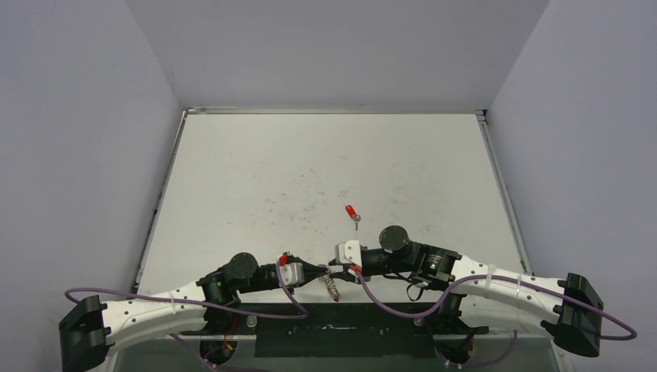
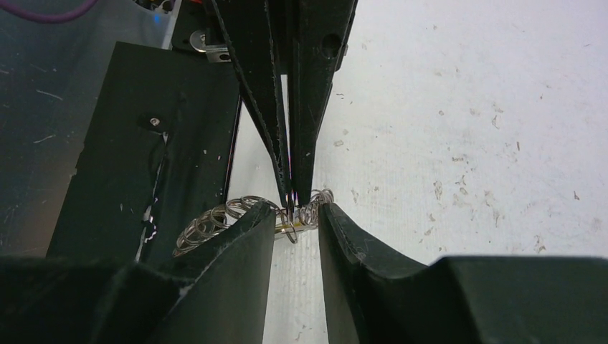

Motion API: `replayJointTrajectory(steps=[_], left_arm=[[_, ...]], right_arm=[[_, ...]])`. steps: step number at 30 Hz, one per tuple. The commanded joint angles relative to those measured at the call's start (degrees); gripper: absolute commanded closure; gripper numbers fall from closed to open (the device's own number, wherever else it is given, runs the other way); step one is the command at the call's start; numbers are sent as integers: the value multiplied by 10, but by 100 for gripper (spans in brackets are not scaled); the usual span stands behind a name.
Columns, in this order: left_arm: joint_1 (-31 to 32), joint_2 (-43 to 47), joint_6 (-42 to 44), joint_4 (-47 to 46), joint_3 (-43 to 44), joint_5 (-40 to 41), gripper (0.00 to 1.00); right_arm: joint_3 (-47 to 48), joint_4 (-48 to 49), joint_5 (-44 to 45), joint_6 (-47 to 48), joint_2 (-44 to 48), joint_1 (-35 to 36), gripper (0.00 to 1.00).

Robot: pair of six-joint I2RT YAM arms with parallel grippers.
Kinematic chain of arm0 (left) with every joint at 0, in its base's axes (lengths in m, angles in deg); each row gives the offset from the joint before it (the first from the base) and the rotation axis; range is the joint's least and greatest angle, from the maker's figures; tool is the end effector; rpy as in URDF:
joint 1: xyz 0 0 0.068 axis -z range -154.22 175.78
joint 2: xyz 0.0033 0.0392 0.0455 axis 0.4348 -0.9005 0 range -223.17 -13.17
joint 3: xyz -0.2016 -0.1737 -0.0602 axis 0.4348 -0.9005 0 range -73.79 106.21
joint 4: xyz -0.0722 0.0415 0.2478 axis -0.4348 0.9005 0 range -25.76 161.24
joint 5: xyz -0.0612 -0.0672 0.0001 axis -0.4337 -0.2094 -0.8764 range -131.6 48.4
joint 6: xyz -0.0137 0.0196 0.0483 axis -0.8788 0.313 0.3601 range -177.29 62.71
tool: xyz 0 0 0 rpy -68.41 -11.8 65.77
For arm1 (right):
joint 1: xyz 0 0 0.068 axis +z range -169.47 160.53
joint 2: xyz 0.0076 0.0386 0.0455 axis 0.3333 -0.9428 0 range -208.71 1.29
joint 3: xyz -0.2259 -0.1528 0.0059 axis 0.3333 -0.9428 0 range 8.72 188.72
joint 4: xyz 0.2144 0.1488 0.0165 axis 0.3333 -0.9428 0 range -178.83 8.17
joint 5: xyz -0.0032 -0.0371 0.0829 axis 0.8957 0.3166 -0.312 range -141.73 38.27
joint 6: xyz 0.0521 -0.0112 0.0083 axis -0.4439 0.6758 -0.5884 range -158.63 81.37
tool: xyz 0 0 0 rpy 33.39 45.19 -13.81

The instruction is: Put the keys on the keyring

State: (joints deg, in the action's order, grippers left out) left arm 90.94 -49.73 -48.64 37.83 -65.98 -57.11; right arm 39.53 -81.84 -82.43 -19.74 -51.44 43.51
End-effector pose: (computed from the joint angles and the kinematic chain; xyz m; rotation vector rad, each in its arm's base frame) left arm 0.0584 -0.1489 0.2012 1.1887 1.2156 -0.9685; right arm 0.0778 0.1925 0.2486 -1.5945 1.2710 1.0182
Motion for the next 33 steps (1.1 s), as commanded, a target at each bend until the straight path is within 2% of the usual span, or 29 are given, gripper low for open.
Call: replayJointTrajectory(steps=[1,6,9,16,21,28,33], left_arm=[[2,3,5,-48,10,-5,100],[2,3,3,-50,8,-7,100],[2,3,3,-51,8,-4,100],[2,6,3,-40,8,7,100],[2,24,5,-14,9,40,89],[2,57,27,59,28,67,86],[2,56,30,65,32,64,86]], right_arm=[[-2,40,-17,4,-21,-3,73],[1,43,-10,5,-36,-5,85],[2,42,-10,8,-34,-5,100],[9,12,12,4,-11,-4,100],[88,-127,46,3,-43,-4,100],[206,-288,71,4,-115,-1,100],[285,-368,74,-1,-169,1,100]])
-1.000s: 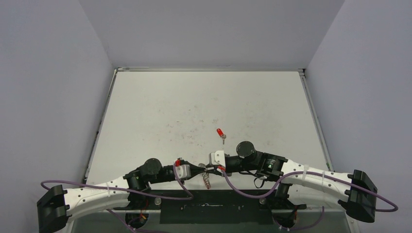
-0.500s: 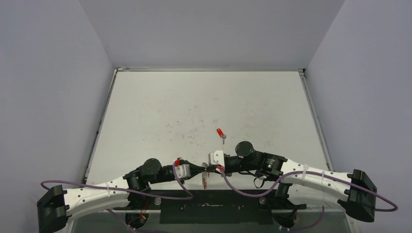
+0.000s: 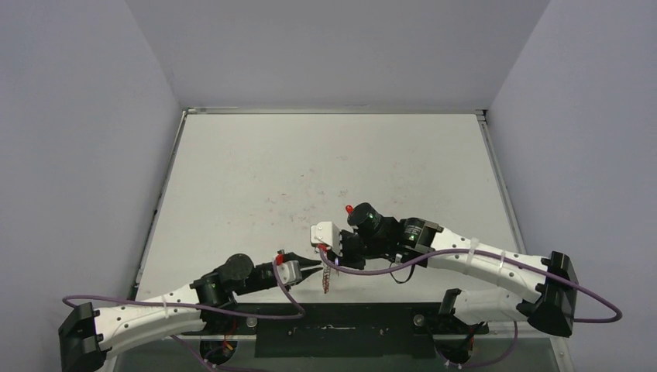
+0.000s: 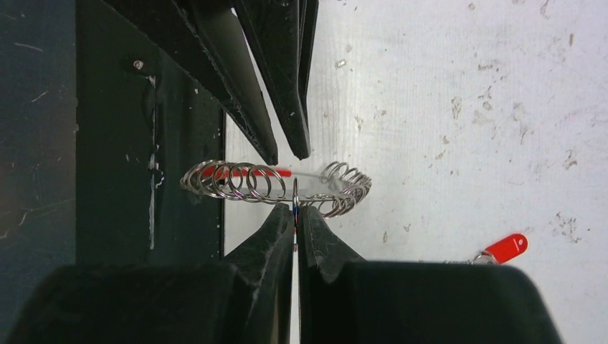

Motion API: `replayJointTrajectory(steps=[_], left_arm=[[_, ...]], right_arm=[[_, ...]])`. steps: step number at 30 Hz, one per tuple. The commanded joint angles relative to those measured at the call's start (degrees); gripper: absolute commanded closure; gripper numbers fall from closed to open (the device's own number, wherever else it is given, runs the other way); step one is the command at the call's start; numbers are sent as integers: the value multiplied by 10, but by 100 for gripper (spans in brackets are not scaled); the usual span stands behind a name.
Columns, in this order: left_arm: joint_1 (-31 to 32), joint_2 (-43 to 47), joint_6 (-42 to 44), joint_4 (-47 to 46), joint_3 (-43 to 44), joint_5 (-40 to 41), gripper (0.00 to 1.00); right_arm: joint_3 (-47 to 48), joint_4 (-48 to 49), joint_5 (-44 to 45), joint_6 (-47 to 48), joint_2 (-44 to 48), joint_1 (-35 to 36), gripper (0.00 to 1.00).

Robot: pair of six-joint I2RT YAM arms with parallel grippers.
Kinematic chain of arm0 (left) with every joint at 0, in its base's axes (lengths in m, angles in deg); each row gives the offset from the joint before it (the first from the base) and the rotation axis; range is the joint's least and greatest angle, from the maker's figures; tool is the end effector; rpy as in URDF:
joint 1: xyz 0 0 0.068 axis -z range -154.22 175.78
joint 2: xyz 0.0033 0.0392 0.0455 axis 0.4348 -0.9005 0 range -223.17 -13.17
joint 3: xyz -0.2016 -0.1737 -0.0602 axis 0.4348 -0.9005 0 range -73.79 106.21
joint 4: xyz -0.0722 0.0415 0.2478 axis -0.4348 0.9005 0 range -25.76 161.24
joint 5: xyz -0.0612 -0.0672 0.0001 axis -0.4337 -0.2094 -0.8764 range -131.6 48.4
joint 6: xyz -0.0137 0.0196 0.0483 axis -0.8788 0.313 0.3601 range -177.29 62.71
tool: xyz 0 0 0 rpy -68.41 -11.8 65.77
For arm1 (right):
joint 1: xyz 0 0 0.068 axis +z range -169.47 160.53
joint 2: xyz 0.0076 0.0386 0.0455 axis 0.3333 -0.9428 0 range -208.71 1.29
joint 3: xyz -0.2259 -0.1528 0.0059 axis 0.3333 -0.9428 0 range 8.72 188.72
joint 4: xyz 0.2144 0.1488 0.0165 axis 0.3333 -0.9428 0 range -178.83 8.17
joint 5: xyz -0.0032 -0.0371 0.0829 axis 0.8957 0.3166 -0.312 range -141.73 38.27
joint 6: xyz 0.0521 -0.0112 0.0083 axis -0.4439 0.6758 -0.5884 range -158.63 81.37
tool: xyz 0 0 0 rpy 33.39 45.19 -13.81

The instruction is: Put the keys on the keyring

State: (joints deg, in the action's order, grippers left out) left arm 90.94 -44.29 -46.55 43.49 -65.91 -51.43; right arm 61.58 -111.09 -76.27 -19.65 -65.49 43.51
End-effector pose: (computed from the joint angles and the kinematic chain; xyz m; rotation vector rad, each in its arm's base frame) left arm 0.0581 -0.1402 0.2038 1.1416 1.2388 -0.8636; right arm 0.0984 0.2256 0.2826 -1.7417 1.6608 0.8716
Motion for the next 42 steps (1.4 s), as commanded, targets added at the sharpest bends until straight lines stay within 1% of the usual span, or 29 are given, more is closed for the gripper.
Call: replayJointTrajectory(steps=[1,5,10,20,25,30,37,39,42], left_arm=[[2,1,9,9,32,7,86],[2,-7,9,0,33,7,85],[2,-23,9,-28,33,0,85],[2,-55,2,-75,28,-6,84],[2,-67,0,-118,21,-13,84],[2,-84,-1,-116,24,-19,84],[2,-100,-4,-111,25,-19,88],[2,-102,-3,-112,26,-19,92],[2,-106,-1,-105,30,-20,100]], right_arm=[[79,-90,12,-1,-40,1,100],[129,-135,-1,3,-79,4,100],[151,-144,-9,-7,-106,5,100],[155,-136,-20,-15,-114,9,100],[154,-131,-21,-18,-119,10,100],[156,-128,-22,-24,-121,12,100],[159,-129,-20,-24,-121,15,100],[159,-129,-21,-25,-121,16,100],[160,-128,-19,-26,-122,17,100]])
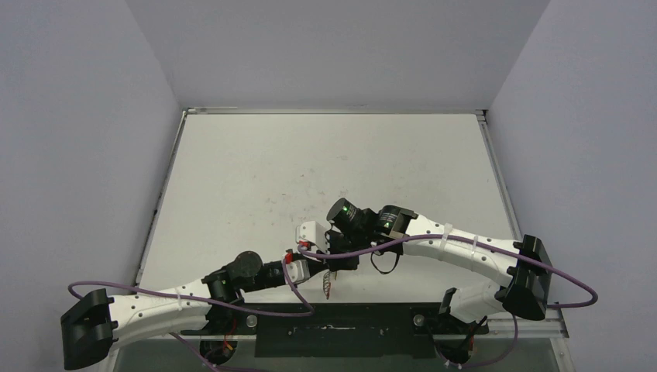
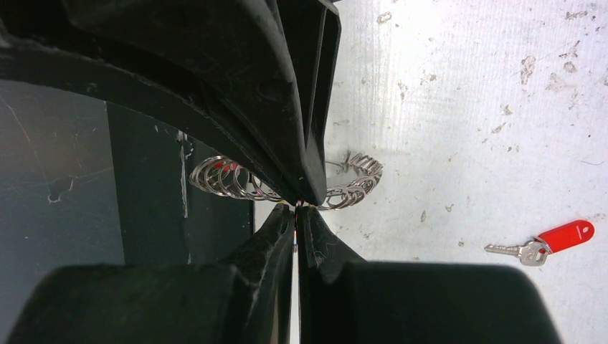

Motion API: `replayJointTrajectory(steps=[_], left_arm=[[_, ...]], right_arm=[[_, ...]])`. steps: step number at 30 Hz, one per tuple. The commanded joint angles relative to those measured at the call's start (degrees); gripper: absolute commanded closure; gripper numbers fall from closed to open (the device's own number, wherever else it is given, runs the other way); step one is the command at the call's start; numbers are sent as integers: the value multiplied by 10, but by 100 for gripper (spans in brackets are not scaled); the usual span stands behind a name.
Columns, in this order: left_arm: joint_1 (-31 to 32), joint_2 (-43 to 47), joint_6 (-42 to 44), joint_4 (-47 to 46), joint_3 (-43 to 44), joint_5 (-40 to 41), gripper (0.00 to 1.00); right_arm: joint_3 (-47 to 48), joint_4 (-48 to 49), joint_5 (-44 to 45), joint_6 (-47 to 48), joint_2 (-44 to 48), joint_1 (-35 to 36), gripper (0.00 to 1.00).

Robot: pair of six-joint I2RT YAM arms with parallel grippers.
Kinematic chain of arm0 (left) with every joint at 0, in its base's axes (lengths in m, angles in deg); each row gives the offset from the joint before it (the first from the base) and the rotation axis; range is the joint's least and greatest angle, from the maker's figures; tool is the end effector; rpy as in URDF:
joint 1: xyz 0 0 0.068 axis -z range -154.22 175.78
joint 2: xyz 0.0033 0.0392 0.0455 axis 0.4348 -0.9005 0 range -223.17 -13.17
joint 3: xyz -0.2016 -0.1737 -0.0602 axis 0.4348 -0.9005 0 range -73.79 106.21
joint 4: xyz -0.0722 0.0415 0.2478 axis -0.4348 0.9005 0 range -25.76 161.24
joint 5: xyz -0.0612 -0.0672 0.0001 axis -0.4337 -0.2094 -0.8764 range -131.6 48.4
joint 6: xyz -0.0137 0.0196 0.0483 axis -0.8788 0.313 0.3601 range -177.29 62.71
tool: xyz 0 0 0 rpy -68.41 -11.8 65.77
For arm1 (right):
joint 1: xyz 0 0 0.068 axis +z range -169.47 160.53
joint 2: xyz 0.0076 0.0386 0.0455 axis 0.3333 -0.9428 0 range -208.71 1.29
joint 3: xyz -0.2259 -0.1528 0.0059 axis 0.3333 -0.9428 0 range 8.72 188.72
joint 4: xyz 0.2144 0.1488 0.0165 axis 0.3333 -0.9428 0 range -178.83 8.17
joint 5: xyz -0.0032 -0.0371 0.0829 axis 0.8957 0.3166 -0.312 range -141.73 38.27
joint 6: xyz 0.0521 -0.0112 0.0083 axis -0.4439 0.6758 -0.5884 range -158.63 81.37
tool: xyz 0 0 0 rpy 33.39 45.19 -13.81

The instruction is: Put the keys on the keyring

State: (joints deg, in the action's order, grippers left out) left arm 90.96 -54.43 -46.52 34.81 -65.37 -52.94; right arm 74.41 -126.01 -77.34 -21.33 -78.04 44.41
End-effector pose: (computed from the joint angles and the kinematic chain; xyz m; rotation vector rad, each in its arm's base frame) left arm 0.0643 -0.1559 0.1988 1.1694 1.2399 -0.8810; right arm 0.1094 0.2580 0.2837 -1.8708 1.9142 0.8621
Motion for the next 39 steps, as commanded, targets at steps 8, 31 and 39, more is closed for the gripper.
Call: replayJointTrajectory(steps=[8,31,39], left_arm=[[2,-3,-5,-9,24,-6,100],[3,65,-20,-133,-58,-1,100],[2,58,-22,-138,-56,-15,100]], right_arm=[[33,31,25,-16,5,7,96],[-261,385,-196,13,228,-114,56],[-271,420,-209,13,203,-114,70]])
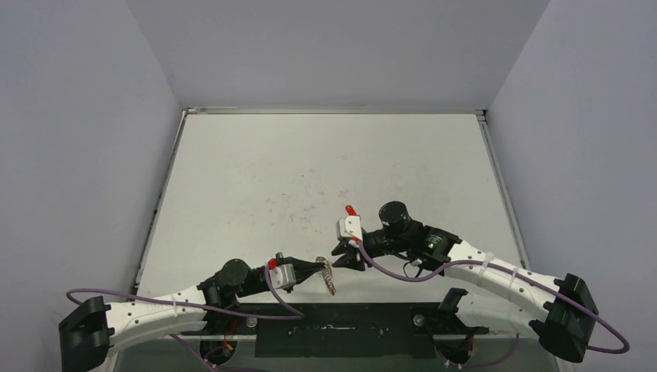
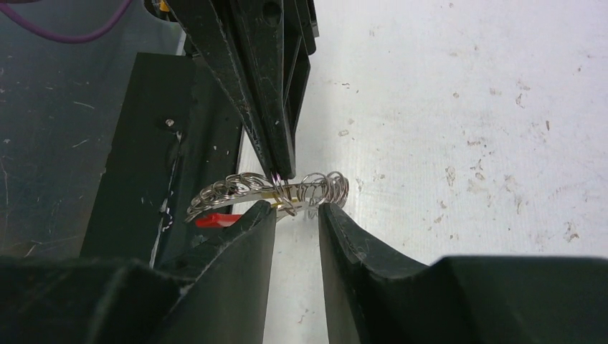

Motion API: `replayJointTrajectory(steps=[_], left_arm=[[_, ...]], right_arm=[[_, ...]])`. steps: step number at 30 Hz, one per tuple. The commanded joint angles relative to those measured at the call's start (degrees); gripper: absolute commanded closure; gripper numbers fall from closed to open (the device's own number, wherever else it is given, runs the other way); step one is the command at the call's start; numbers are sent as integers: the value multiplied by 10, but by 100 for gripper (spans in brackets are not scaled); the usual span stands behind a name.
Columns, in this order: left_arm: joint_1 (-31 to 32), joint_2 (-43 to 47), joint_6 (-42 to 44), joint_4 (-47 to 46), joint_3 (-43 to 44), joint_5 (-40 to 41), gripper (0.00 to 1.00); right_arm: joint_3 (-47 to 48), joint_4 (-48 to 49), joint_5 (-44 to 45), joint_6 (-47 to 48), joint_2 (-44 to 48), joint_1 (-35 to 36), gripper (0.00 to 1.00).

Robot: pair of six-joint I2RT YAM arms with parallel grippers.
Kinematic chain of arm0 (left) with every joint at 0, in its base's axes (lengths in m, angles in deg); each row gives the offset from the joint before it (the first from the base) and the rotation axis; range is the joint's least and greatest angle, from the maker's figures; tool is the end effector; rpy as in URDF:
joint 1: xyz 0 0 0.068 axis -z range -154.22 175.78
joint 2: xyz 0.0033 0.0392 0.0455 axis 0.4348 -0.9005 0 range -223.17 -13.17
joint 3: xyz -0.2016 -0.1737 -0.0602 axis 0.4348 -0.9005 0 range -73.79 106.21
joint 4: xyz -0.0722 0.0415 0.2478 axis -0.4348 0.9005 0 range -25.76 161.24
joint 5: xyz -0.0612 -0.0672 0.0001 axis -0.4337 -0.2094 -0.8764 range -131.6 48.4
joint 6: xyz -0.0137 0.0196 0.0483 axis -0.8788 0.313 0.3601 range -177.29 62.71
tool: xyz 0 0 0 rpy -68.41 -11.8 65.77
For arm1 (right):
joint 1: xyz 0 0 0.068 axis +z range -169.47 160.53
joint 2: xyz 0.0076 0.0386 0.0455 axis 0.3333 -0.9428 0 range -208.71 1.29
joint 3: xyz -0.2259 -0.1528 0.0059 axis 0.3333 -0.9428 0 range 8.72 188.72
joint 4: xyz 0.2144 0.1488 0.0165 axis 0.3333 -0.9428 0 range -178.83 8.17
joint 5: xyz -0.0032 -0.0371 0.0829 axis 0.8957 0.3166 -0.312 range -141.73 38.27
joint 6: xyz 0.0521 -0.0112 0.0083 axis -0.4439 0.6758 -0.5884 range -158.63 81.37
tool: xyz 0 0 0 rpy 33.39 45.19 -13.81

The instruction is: Put the keys on the keyring

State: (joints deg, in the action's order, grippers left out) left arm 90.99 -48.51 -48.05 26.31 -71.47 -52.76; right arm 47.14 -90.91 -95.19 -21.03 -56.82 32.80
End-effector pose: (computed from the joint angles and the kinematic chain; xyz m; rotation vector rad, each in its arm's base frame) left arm 0.0571 -0.1402 0.1924 1.0687 1.1338 -0.9260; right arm 0.1146 0.1881 0.2635 -1.5812 1.4134 1.1492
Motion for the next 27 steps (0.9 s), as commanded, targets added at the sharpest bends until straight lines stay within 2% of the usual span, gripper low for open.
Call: replayJointTrajectory(steps=[1,12,18,20,23,24,27], left_arm=[[2,-2,-6,-54,6,-17,100],[2,-3,-6,-56,8,-13,100],[3,-1,-7,-55,9,-13,100],[3,-1,-7,-53,9,-13,100],[2,0,-7,-48,9,-12,100],[3,1,-8,-47,9,-11,100],[3,7,-7,-39,8,-5,100]], right_arm=[[2,73,-37,10,-13,2,70],[-4,76,-77,17,-36,2,64],[3,62,-75,27,-64,6,65],[5,63,-70,27,-69,8,75],[14,57,-71,25,-73,8,97],[17,53,-71,25,-72,8,100],[25,40,-61,23,-63,11,100]])
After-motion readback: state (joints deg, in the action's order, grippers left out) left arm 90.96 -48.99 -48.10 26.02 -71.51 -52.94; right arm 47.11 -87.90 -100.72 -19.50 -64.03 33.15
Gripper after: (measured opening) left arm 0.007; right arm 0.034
